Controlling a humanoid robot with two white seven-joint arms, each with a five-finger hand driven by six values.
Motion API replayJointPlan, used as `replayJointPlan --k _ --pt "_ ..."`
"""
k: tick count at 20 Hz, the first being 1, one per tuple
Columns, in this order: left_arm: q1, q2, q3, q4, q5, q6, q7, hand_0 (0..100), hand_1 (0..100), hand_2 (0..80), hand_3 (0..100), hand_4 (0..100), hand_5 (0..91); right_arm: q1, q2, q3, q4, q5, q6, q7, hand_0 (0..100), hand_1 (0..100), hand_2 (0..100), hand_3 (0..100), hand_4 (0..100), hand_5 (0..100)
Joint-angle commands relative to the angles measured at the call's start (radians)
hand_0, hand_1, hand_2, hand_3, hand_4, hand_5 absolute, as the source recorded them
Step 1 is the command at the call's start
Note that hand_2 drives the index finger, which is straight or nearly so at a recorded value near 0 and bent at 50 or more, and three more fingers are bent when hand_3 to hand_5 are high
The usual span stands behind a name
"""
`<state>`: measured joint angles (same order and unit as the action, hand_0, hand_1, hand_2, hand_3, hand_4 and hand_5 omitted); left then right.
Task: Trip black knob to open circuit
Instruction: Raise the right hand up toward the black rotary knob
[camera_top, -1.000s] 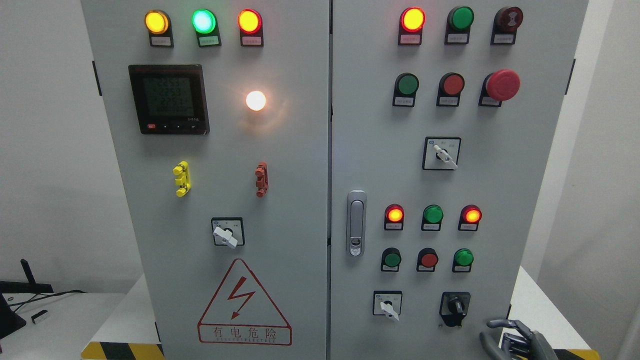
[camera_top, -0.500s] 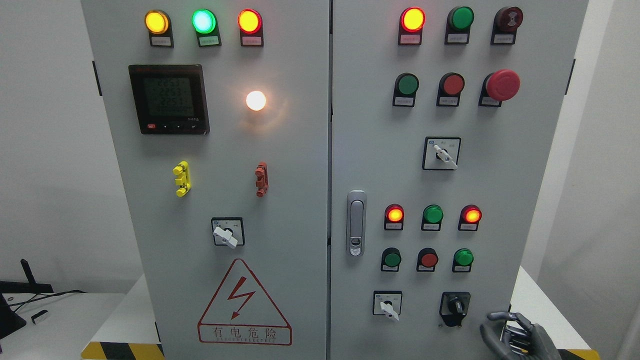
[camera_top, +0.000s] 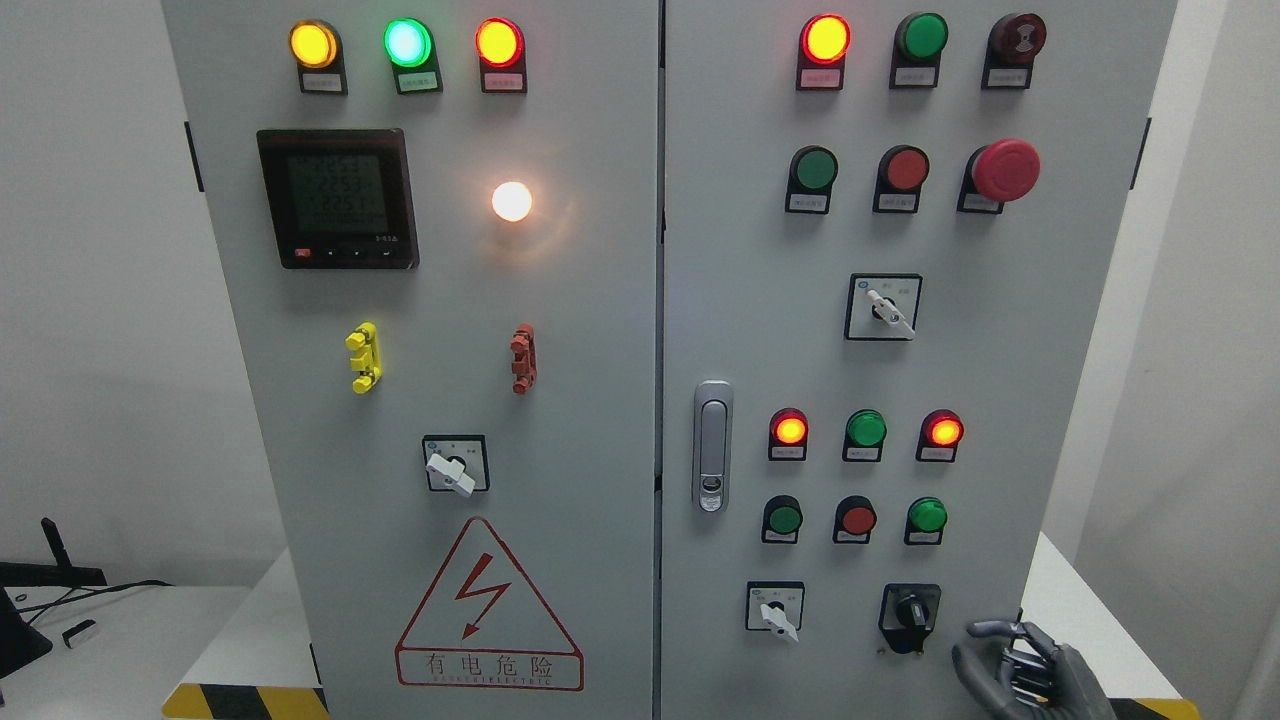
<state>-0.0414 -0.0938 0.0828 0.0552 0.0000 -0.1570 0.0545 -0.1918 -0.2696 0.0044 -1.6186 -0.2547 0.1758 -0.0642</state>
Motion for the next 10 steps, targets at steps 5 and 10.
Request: replayJointPlan --k 5,10 --pt "0.0 0.0 0.0 0.0 -0.031 0.001 0.001 12 39 0.0 0 0 0.0 0.018 0.03 0.051 -0.069 0.006 0.004 -0.006 33 80 44 100 100 96" --pt "0.0 0.0 0.0 0.0 -0.031 0.001 0.001 12 39 0.0 0 0 0.0 0.02 0.035 0.055 -0.072 0.009 0.004 -0.006 34 80 44 100 100 96"
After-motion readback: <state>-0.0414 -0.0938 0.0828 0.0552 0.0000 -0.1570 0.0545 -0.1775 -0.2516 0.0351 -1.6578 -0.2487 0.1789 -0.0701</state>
